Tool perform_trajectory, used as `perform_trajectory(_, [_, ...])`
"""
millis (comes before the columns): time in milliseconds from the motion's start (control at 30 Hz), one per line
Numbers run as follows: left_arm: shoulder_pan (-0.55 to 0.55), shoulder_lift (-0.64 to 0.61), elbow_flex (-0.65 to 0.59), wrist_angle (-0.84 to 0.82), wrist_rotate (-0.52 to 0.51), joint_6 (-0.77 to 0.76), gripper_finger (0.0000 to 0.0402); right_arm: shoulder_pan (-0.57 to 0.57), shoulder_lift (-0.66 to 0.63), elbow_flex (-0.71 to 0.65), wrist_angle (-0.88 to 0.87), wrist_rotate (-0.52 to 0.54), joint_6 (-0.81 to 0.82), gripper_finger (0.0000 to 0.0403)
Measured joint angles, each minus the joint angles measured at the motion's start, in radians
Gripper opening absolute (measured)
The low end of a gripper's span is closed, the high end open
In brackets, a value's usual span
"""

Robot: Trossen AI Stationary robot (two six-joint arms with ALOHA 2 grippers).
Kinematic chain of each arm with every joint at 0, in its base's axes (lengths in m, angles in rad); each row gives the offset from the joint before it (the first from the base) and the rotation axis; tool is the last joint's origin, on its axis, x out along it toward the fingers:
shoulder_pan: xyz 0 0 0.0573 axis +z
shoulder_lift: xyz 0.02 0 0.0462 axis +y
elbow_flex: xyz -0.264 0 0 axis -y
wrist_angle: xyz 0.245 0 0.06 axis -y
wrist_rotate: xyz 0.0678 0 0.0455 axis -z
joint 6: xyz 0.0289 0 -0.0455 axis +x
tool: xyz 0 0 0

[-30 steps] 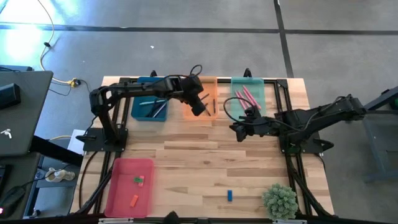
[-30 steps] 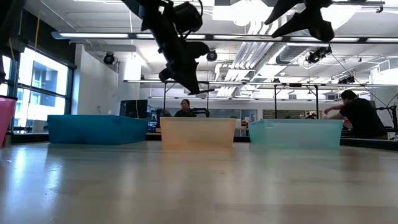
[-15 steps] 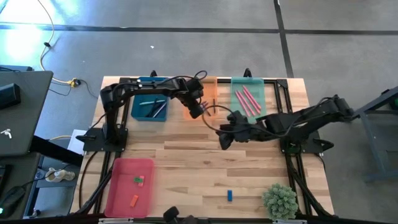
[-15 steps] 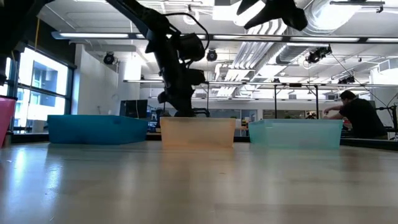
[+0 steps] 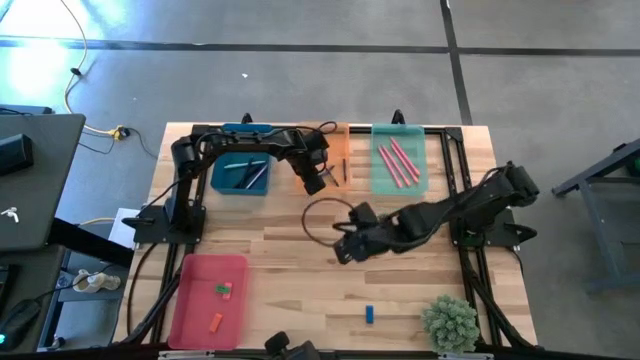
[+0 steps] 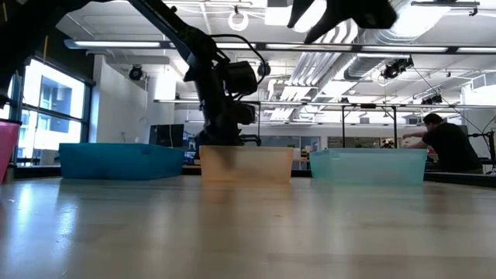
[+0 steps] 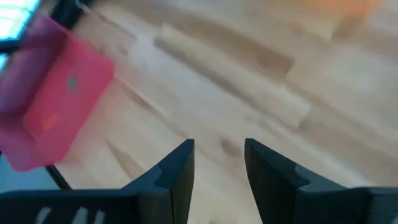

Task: Sort crayons/erasers/pens/pencils in bins
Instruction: Put the blue crayon into the orange bin, then put the blue eraser into the pink bin

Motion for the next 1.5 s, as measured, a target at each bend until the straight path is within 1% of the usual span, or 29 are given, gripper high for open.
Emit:
perform_trajectory(133, [0.001, 0.000, 0.000, -0.002, 0.002, 0.008, 0.0002, 0.044, 0.048, 0.013, -0.018, -0.030, 0.135, 0.0134])
perform_trajectory(233, [0.002, -0.001, 0.000, -0.007, 0.003, 0.003, 0.0016, 0.077, 0.073, 0.013, -0.022, -0.045, 0.231, 0.0134])
perform_trajectory(367, [0.002, -0.001, 0.000, -0.006, 0.004, 0.029, 0.0050, 0.114, 0.099, 0.014, -0.031, -0.053, 0.345, 0.0134])
perform_trajectory(600, [0.002, -0.011, 0.000, -0.012, 0.005, 0.045, 0.0119, 0.160, 0.128, 0.014, -0.071, -0.109, 0.508, 0.0134])
perform_trajectory(733, [0.008, -0.034, 0.004, -0.036, 0.012, 0.046, 0.0142, 0.185, 0.140, 0.014, -0.090, -0.146, 0.593, 0.0134])
perform_trajectory(833, [0.015, -0.056, 0.037, -0.103, 0.012, 0.081, 0.0146, 0.205, 0.149, 0.014, -0.097, -0.156, 0.657, 0.0134])
perform_trajectory(967, [0.021, -0.075, 0.115, -0.245, 0.012, 0.134, 0.0144, 0.233, 0.161, 0.014, -0.092, -0.177, 0.707, 0.0134])
perform_trajectory(1033, [0.021, -0.085, 0.157, -0.310, 0.015, 0.153, 0.0143, 0.244, 0.167, 0.014, -0.097, -0.204, 0.744, 0.0134])
perform_trajectory(1133, [0.019, -0.114, 0.192, -0.394, 0.055, 0.184, 0.0143, 0.256, 0.180, 0.014, -0.111, -0.262, 0.787, 0.0134])
perform_trajectory(1300, [0.014, -0.197, 0.194, -0.403, 0.169, 0.184, 0.0143, 0.268, 0.216, 0.014, -0.115, -0.303, 0.837, 0.0134])
perform_trajectory(1400, [0.007, -0.257, 0.194, -0.405, 0.195, 0.183, 0.0142, 0.269, 0.242, 0.014, -0.094, -0.355, 0.854, 0.0134])
perform_trajectory(1500, [-0.003, -0.323, 0.194, -0.419, 0.195, 0.183, 0.0142, 0.269, 0.272, 0.014, -0.062, -0.401, 0.853, 0.0134])
